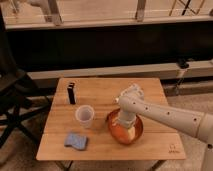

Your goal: Push the ceramic bowl across the table

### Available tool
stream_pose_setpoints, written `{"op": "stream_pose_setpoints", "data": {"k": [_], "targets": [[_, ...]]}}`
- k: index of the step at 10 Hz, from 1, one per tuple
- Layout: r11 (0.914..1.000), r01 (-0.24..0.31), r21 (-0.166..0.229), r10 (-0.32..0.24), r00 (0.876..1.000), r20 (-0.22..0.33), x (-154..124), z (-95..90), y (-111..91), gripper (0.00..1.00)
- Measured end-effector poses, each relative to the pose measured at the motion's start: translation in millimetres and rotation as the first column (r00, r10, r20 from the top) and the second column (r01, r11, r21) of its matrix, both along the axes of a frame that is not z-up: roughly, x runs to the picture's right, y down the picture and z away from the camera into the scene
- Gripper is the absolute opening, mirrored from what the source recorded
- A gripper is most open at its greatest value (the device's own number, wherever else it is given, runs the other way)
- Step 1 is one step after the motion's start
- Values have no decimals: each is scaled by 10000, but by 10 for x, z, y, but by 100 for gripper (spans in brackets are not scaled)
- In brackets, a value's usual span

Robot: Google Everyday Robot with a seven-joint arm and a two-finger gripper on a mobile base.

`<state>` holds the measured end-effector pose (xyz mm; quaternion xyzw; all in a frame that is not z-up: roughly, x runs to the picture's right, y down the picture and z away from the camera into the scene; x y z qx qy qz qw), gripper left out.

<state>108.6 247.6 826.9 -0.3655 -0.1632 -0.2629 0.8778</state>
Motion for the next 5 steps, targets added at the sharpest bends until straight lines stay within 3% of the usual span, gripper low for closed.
{"op": "stream_pose_setpoints", "data": {"k": [5], "targets": [[9999,112,-2,-112,9999,80,-38,15,8,80]]}}
